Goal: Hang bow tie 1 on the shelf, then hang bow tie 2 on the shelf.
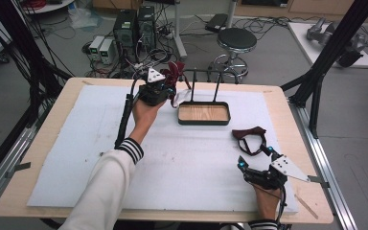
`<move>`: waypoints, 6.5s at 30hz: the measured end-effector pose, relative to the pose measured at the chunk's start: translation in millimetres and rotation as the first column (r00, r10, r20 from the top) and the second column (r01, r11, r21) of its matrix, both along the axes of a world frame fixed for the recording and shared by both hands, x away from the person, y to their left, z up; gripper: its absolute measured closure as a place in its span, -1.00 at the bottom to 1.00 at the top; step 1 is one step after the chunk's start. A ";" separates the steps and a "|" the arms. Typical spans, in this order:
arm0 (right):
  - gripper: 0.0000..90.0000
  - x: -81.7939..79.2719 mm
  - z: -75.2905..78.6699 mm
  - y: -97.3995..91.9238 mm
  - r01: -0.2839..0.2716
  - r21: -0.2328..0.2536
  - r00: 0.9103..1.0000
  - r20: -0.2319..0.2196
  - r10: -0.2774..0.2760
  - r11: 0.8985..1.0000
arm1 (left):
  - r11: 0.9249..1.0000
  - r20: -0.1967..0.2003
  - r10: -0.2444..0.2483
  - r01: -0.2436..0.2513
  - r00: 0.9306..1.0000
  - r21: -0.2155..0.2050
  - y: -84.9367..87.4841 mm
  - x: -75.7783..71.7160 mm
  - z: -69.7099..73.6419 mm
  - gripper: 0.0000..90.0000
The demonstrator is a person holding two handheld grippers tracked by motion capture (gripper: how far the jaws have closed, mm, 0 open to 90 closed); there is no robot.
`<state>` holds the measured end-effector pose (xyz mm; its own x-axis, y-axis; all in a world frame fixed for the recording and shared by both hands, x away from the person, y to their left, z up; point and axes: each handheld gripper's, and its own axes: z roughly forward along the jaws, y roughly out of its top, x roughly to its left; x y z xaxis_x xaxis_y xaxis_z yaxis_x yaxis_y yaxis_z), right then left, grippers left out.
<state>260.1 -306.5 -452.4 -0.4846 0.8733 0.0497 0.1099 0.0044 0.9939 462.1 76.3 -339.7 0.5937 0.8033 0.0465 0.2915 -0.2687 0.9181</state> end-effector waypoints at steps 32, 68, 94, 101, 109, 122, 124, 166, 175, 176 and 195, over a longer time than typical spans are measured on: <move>-0.91 0.0 0.0 0.1 0.001 -0.001 1.000 0.000 -0.001 1.000 | 0.991 -0.154 -0.132 0.126 0.979 -0.050 -26.5 1.2 -25.4 0.80; -0.91 0.0 0.0 0.0 0.000 0.000 1.000 -0.001 0.000 1.000 | 0.978 -0.147 -0.189 0.173 0.971 -0.115 -27.5 3.3 -26.8 -0.21; -0.91 0.3 0.2 0.6 0.002 -0.010 1.000 0.000 -0.002 1.000 | 0.948 0.026 -0.278 0.278 0.960 -0.155 19.0 -41.5 -17.1 -0.66; -0.91 0.4 0.1 0.7 0.004 -0.012 1.000 0.001 -0.004 1.000 | 0.941 0.079 -0.282 0.292 0.956 -0.169 49.3 -65.0 -11.5 -0.66; -0.91 0.1 0.1 1.1 -0.002 -0.016 1.000 0.002 0.002 1.000 | 0.940 0.140 -0.262 0.286 0.955 -0.186 94.1 -98.4 -10.5 -0.65; -0.91 -0.2 0.1 1.9 0.002 -0.027 1.000 0.012 -0.002 1.000 | 0.956 0.200 -0.222 0.254 0.954 -0.149 145.1 -135.4 -24.3 -0.66; -0.91 -0.7 0.0 2.1 0.003 -0.025 1.000 0.013 -0.003 1.000 | 0.957 0.212 -0.214 0.249 0.954 -0.151 152.3 -141.8 -31.5 -0.66; -0.92 -0.8 0.1 3.1 0.011 -0.034 1.000 0.014 -0.011 0.999 | 0.946 0.277 -0.132 0.205 0.952 -0.251 199.3 -167.4 -84.2 -0.67; -0.91 -0.7 0.1 2.8 0.015 -0.033 1.000 0.015 -0.015 0.999 | 0.950 0.275 -0.122 0.192 0.954 -0.245 198.4 -168.4 -88.3 -0.67; -0.91 -0.8 0.1 2.9 0.016 -0.031 1.000 0.008 -0.016 0.999 | 0.951 0.275 -0.121 0.191 0.954 -0.245 198.4 -168.5 -88.9 -0.67; -0.91 8.0 36.9 -16.9 -0.035 -0.107 0.997 -0.066 0.028 0.994 | 0.958 0.262 -0.099 0.163 0.960 -0.237 194.6 -167.1 -105.6 -0.67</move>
